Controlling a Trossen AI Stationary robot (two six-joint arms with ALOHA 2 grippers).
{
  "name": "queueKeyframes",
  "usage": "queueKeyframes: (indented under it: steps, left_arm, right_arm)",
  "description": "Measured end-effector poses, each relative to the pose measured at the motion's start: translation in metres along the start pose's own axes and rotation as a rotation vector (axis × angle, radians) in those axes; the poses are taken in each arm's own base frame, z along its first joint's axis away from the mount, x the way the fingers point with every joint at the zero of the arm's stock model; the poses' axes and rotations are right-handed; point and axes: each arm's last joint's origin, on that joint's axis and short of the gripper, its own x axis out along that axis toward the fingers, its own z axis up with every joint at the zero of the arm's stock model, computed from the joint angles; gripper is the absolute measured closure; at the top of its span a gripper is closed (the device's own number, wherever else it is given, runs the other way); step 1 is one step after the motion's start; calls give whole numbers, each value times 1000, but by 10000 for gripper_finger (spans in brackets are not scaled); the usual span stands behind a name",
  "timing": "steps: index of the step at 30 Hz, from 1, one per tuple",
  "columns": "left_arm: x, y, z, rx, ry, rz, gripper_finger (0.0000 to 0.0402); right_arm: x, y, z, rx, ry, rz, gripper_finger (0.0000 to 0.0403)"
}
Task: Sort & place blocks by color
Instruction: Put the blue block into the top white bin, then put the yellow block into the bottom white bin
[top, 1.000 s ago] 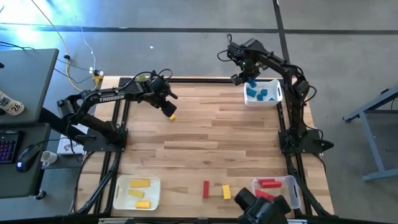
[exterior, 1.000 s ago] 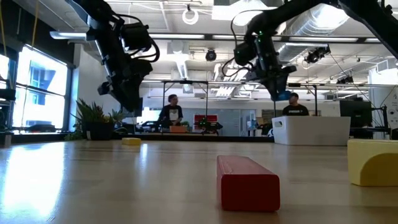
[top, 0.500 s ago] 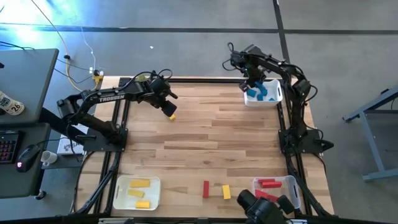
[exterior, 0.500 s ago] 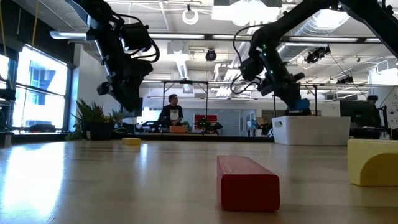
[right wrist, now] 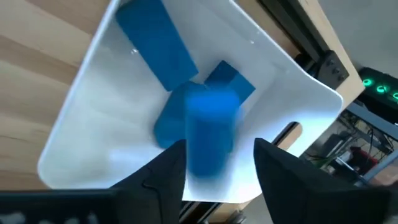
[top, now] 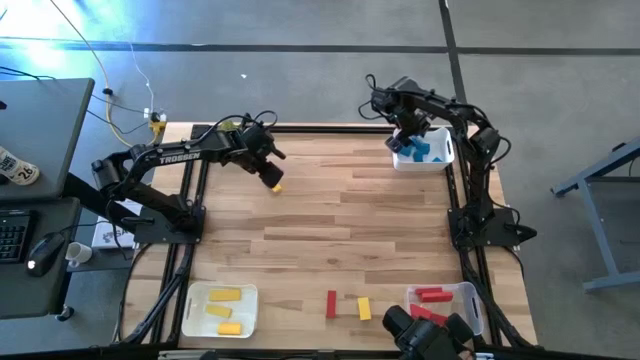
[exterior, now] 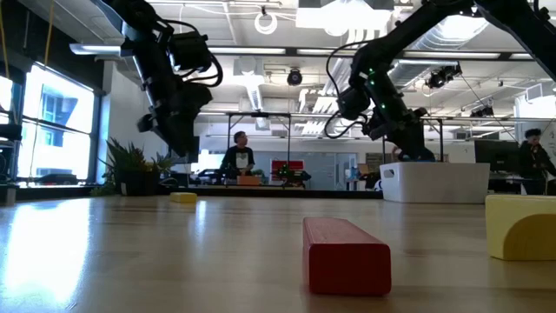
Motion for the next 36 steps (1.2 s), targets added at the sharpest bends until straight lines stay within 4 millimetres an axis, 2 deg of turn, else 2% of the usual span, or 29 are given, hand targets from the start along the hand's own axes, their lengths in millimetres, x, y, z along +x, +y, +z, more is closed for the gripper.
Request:
queueKeyframes:
  steps: [4, 8, 22, 25, 29, 36]
  left_arm:
    - [0, 0, 0, 108, 2, 1, 272]
    - [0, 0, -1, 264, 9, 2, 272]
    - [0, 0, -1, 1022, 10, -2, 272]
    - [0, -1, 4, 1050, -42, 14, 272]
    - [-1, -3, 10, 974, -110, 33, 272]
    - [-1, -3, 15, 966, -151, 95, 273]
  right_arm:
    - [0, 0, 0, -10, -3, -3, 212]
    - [0, 0, 0, -18, 3, 12, 207]
    - [0, 1, 0, -17, 9, 53, 206]
    - [0, 1, 0, -13, 8, 53, 206]
    - [-1, 2, 0, 10, 9, 58, 206]
    - [-1, 3, 0, 10, 16, 99, 206]
